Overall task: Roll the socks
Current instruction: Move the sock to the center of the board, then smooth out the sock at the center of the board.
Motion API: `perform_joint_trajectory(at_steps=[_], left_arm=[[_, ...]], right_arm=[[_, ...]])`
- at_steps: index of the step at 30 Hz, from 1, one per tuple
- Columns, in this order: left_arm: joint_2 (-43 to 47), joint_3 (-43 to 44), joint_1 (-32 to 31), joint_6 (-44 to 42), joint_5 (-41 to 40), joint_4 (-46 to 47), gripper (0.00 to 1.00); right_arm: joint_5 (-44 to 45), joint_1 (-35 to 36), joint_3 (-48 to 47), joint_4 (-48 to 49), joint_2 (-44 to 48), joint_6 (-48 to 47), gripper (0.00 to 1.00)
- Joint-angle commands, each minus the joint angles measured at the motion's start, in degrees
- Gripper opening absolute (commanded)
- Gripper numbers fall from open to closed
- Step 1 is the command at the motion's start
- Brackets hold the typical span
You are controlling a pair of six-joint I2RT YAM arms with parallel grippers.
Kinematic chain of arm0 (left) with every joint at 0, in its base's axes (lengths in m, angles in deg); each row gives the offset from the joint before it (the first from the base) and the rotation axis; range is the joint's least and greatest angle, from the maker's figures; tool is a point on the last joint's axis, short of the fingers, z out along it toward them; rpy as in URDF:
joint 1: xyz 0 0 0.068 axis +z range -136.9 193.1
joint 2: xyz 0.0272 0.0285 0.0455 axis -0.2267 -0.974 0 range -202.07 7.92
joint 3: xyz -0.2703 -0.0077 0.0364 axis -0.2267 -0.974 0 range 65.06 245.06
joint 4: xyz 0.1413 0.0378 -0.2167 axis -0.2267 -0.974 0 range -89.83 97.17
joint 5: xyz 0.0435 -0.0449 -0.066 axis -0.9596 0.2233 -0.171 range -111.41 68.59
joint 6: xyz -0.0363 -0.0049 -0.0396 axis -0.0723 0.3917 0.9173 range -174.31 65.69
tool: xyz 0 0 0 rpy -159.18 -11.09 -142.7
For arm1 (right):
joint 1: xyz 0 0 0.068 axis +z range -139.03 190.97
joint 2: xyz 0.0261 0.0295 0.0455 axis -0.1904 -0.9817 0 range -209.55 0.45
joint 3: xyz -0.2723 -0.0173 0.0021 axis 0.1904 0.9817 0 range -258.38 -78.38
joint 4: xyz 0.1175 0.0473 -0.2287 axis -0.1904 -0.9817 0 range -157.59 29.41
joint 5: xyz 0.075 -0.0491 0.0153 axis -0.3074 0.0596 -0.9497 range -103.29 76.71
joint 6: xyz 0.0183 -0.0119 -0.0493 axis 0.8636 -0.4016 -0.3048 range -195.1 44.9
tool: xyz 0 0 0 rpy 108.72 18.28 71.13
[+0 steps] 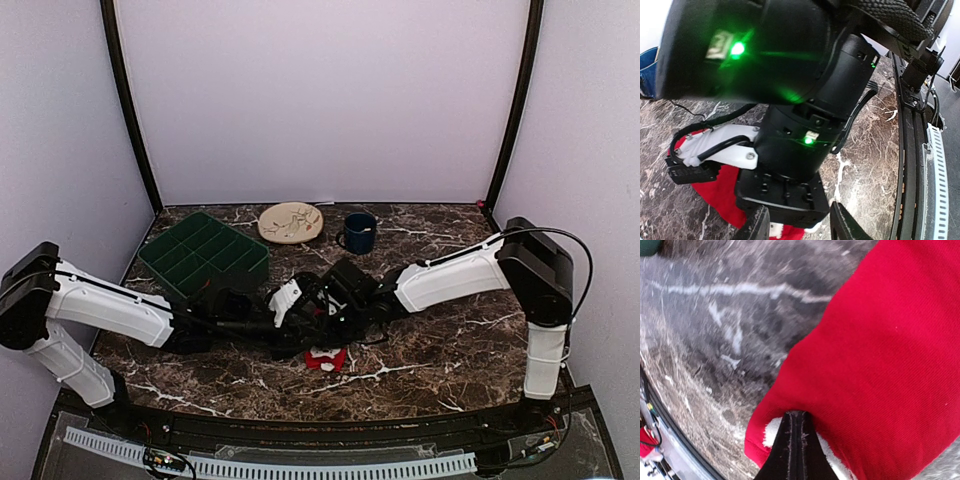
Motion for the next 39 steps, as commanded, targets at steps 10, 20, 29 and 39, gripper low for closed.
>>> perform_joint_trajectory(at_steps=[10, 20, 29, 39], left_arm=[[5.75, -4.15, -0.22, -2.27, 1.47, 0.76, 0.43], [3.86, -3.93, -0.22, -4.05, 6.96, 0.96, 0.43], [-8.18, 5.16, -0.22, -5.62, 6.02, -4.36, 0.41], [-16.96, 14.29, -0.19, -5.61, 4.15, -12.72, 0.39]], right_arm=[[3.40, 0.95, 0.77, -0.81, 6.22, -3.94, 0.15], [6.55, -3.15, 1.90, 0.62, 9.02, -4.77, 0.18], [7.51, -7.99, -1.95, 0.09, 4.31, -9.17, 0.17], [4.48, -11.67, -4.79, 1.05, -0.72, -11.69, 0.17]])
